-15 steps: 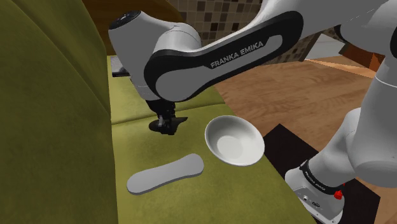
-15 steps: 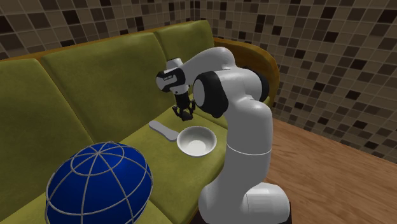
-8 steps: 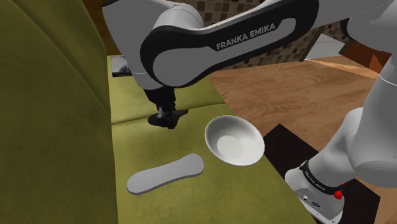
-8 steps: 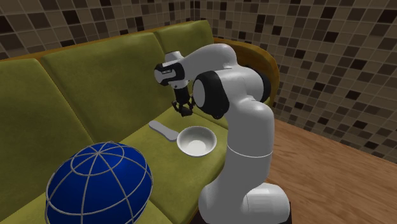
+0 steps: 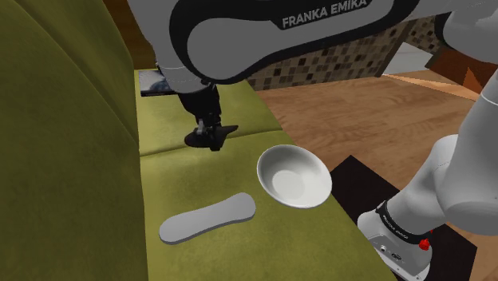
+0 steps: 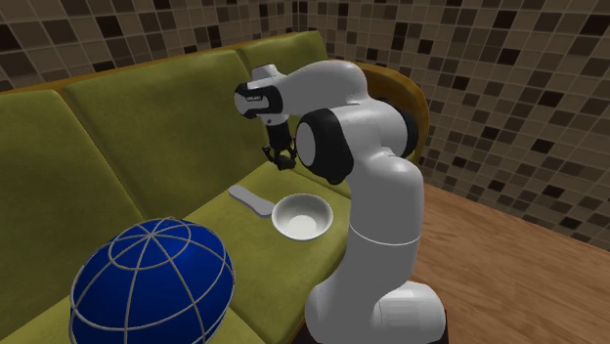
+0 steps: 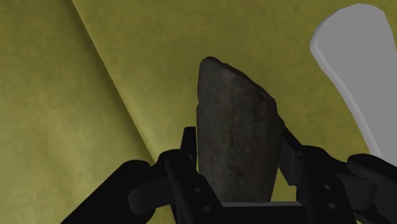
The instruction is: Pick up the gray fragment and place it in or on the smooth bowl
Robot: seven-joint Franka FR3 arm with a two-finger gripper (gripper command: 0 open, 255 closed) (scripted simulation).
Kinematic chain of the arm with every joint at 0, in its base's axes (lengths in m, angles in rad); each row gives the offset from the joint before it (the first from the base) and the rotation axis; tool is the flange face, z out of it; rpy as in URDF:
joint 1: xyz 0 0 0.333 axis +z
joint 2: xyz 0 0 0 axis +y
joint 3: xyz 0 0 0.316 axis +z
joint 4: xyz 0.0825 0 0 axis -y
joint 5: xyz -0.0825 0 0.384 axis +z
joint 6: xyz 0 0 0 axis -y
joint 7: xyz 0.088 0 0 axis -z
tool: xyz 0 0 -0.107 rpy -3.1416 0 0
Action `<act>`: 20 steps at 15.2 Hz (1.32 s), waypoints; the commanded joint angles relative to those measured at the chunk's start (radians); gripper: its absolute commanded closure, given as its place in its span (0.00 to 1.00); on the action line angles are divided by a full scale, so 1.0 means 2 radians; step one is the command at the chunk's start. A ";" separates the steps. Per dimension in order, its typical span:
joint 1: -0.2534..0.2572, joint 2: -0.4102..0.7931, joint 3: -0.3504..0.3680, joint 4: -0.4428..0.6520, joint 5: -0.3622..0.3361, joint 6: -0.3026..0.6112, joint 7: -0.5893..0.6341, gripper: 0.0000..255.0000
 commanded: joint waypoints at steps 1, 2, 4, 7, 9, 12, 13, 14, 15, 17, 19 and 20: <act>0.000 -0.001 0.000 0.013 0.001 -0.014 -0.002 1.00; 0.001 -0.002 0.000 0.019 0.001 -0.020 -0.003 1.00; 0.001 -0.003 0.001 0.030 0.002 -0.033 -0.005 1.00; 0.002 -0.004 0.001 0.045 0.003 -0.048 -0.006 1.00; -0.010 -0.052 0.004 -0.017 0.020 -0.029 -0.013 1.00; -0.021 -0.120 0.004 -0.100 0.046 -0.006 -0.026 1.00; -0.024 -0.142 0.003 -0.125 0.054 -0.001 -0.031 1.00; -0.025 -0.165 0.002 -0.150 0.063 0.004 -0.036 1.00; -0.026 -0.187 0.000 -0.174 0.071 0.008 -0.042 1.00; -0.025 -0.230 -0.004 -0.219 0.087 0.014 -0.053 1.00; -0.022 -0.274 -0.009 -0.261 0.102 0.017 -0.064 1.00; -0.020 -0.296 -0.012 -0.281 0.108 0.017 -0.069 1.00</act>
